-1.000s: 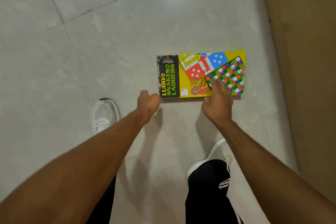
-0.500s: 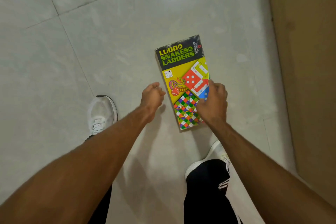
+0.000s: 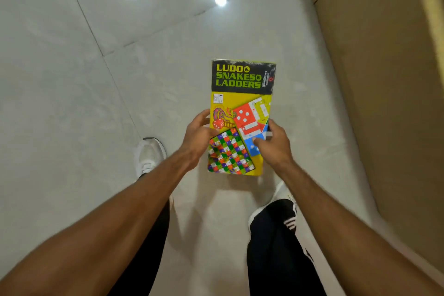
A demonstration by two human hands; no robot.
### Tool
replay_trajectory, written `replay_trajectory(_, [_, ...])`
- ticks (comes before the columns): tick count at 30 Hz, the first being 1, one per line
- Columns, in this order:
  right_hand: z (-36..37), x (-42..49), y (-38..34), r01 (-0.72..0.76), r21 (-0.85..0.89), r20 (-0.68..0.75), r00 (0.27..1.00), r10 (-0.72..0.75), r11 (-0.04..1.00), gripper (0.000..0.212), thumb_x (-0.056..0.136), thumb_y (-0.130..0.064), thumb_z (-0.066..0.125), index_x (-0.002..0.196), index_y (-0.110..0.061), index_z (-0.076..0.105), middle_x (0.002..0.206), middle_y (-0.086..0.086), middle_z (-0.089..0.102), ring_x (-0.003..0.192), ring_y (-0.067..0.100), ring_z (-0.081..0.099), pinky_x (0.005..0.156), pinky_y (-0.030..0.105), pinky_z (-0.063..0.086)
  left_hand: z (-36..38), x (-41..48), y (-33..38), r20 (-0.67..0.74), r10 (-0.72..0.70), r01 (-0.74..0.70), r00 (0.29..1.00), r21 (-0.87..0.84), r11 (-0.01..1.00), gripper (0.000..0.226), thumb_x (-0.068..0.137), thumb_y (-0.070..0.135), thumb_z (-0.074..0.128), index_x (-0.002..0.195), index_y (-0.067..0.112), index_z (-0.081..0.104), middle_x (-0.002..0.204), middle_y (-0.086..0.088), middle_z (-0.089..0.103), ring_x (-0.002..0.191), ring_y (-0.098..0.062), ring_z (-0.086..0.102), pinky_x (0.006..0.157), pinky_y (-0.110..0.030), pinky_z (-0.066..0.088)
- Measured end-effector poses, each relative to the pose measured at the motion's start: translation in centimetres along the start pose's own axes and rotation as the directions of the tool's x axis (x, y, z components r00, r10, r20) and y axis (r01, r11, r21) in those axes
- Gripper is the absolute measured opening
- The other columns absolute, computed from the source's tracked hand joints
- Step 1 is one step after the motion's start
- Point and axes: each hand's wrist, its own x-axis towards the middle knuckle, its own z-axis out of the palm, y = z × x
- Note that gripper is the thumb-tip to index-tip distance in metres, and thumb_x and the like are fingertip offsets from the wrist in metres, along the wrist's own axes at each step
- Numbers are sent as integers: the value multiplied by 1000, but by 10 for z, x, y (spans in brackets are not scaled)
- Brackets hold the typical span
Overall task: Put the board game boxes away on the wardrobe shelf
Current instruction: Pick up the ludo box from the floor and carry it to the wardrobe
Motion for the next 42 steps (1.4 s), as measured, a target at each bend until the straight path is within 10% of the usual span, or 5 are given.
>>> replay_trajectory(12, [-196,-418,-167,29,369,-234,970,62,929,54,81,-13,69,125,-38,50,118,0,63,104,15,65,73,43,62,2,-403,225,492,117,-336,863,385,860,58,90,-5,52,137,28,48,117,7,58,84,0,68,57,-11,50])
replay_trajectory(17, [-237,-553,-180,122,557,-415,898,148,822,58,85,3,61,125,-38,48,108,-8,64,99,14,66,67,32,61,28,-523,263,683,33,-491,729,489,721,61,81,4,57,125,45,50,120,6,56,100,-13,61,76,-29,50])
replay_trajectory(31, [-385,-681,22,203,622,-683,613,397,756,76,83,-13,68,147,-33,32,120,-1,56,98,12,63,65,22,57,301,-673,173,879,-212,-694,426,468,547,65,73,3,56,127,38,55,116,-2,64,103,-18,68,73,-31,58])
replay_trajectory(42, [-590,-691,168,228,581,-766,478,430,782,71,86,-17,67,146,-31,31,123,0,54,107,15,61,65,19,57,569,-736,109,960,-138,-893,242,276,356,54,75,13,68,106,55,53,103,12,60,92,-13,63,68,-31,59])
